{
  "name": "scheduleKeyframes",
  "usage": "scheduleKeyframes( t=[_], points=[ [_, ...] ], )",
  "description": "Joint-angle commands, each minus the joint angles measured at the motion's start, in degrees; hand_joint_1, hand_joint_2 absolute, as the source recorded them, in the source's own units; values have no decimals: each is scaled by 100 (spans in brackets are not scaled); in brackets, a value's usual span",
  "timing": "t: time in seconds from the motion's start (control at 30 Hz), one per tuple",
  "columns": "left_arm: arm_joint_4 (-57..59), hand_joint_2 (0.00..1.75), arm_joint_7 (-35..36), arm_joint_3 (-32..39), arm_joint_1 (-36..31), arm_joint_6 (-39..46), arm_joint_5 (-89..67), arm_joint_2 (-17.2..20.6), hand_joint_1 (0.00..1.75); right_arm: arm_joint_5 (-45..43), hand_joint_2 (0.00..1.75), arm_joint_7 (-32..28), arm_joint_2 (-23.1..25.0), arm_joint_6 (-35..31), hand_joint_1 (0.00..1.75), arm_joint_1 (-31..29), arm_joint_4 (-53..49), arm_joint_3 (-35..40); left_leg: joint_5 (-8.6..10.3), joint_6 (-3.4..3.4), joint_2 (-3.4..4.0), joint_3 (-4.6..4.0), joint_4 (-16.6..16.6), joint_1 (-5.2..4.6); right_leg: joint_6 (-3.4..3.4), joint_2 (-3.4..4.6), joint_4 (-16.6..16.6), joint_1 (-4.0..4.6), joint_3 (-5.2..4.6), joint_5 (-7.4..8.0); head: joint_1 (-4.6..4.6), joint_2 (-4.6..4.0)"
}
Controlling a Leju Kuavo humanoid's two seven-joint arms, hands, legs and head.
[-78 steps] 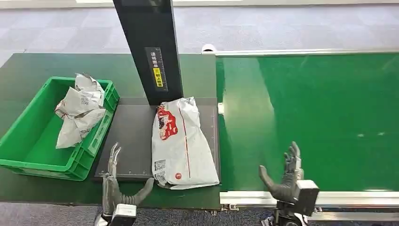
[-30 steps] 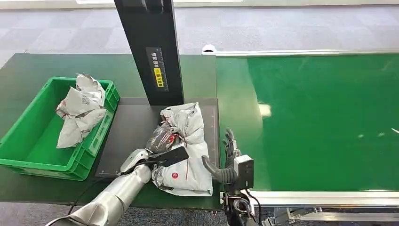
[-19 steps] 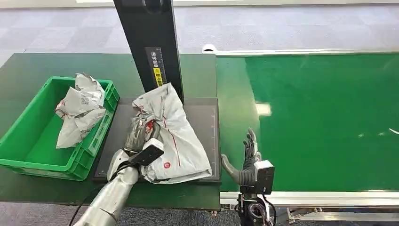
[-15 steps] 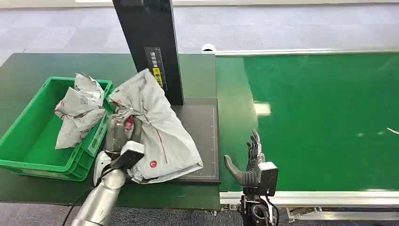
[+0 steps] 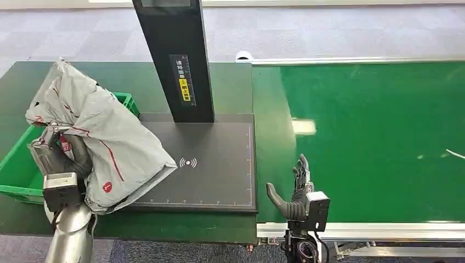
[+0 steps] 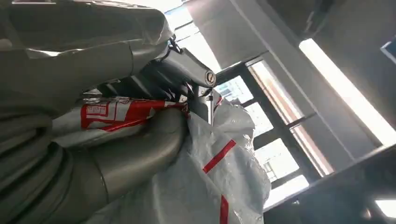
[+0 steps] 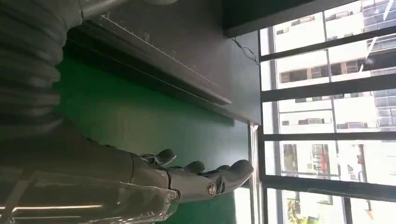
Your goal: Moved the parcel from conveyor to table for the left to box.
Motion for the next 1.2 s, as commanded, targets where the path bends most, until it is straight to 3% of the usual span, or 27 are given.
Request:
scheduleKeyframes(
  t=[0.03,0.2,0.37,0.43,0.47,0.6,0.8,0.9,1.17,1.2],
  points=[
    [1989,175,78,1277,-1125,-412,97,704,175,20,175,-5,19,78,0,-8,-23,-213,5,-1,3,9,-7,-2,-4,0,-2,-1,5,3,-4,0],
    [2124,175,190,1297,-1171,-341,-16,675,175,16,175,-5,17,87,0,-14,-16,-221,4,3,-2,13,-6,0,-2,-4,-5,1,9,1,-4,0],
    [5856,175,1205,1627,-3177,456,-1858,1573,175,46,175,-5,6,268,0,86,-52,-361,9,-3,-16,9,-4,0,-5,-16,2,1,9,0,0,0],
    [6502,175,1629,1553,-3553,727,-2326,1737,175,58,175,-5,10,335,0,133,-73,-411,11,-6,-23,5,-1,3,-8,-25,4,4,6,0,-6,-2],
    [6835,175,2168,1441,-3692,861,-2668,1831,175,74,175,-5,0,392,0,137,-37,-428,16,-6,-25,4,-5,4,-10,-27,1,5,5,4,-2,0],
    [7284,175,3488,1218,-3656,851,-3484,2072,175,162,175,-5,2,537,0,103,69,-392,13,-7,-1,16,-10,5,-14,-5,-5,7,10,10,-2,-2],
    [7473,175,4609,1088,-3600,469,-4123,2192,175,166,175,-5,-10,588,0,86,132,-383,8,-8,11,11,-4,8,-12,5,0,10,4,7,-2,0],
    [7442,175,4824,1094,-3565,464,-4252,2154,175,192,175,-5,10,629,0,56,181,-381,12,-6,6,14,-11,10,-11,-2,-9,13,10,9,-2,-2],
    [7322,175,4127,1549,-3578,-100,-3975,1973,175,188,175,-5,18,574,0,-39,340,-382,10,-9,10,11,-7,7,-13,5,-2,9,2,10,-4,-2],
    [7303,175,4045,1604,-3620,-172,-3945,1945,159,182,175,-5,20,566,0,-41,346,-384,12,-8,6,11,-9,8,-13,1,-6,10,5,11,-2,0]
  ],
)
